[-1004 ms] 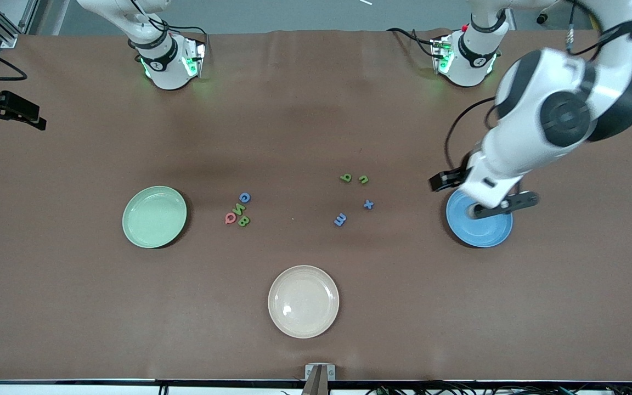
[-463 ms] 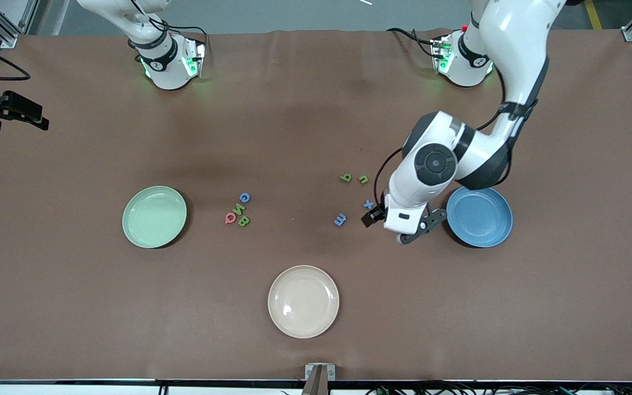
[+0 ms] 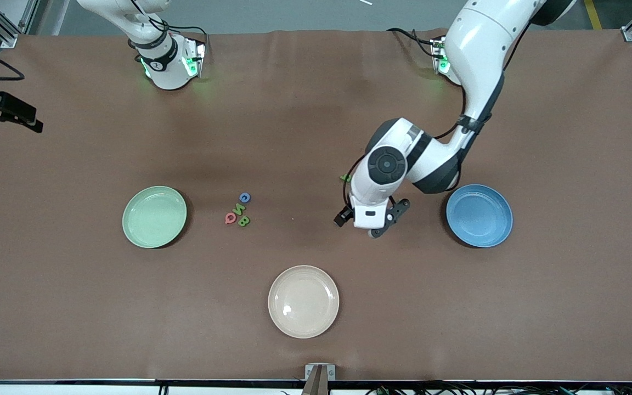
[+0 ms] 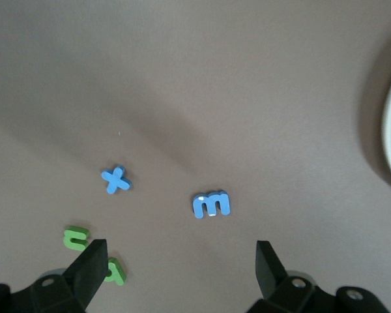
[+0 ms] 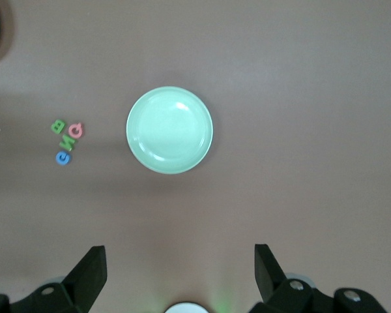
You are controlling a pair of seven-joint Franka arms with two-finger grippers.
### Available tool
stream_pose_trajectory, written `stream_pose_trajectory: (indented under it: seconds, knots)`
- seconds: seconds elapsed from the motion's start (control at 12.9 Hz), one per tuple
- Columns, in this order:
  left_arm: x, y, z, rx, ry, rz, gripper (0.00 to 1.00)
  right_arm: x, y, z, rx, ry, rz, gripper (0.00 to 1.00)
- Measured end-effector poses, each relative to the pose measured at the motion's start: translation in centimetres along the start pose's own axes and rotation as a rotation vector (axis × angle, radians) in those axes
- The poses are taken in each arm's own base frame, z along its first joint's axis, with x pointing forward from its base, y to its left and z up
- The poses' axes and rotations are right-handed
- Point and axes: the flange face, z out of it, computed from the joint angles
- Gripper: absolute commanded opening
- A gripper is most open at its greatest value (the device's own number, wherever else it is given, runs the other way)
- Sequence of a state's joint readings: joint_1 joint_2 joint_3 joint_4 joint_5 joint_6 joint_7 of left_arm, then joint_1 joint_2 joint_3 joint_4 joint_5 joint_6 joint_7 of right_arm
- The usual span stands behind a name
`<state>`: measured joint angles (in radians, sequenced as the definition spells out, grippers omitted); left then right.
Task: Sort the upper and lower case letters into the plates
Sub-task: 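Move the left gripper over the blue letter m, then lower the left gripper to the m while the right gripper reaches letters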
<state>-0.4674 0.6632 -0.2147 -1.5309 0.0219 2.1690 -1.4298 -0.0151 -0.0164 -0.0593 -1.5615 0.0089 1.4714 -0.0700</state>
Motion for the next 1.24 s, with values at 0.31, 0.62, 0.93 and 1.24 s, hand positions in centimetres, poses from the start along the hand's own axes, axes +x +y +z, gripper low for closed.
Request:
stream_pose_trajectory:
  seconds: [0.31, 0.62, 0.93, 1.24]
  knots:
    - [-0.6, 0.9, 4.5, -0.004, 0.077, -0.037, 1.0, 5.3, 3.4, 8.3, 0.001, -0.085, 0.052, 1.0]
    - [-1.5, 2.1, 8.2, -0.006, 0.135, -0.031, 1.0, 7.3, 3.9, 13.4, -0.002, -0.124, 0.157, 1.0]
    - [-1.7, 2.7, 8.7, -0.041, 0.139, -0.023, 1.0, 8.5, -2.0, 17.8, -0.022, -0.068, 0.398, 1.0]
    - [-2.3, 2.8, 9.0, -0.038, 0.138, -0.015, 0.95, 10.0, -11.1, 25.4, -0.033, -0.022, 0.557, 1.0]
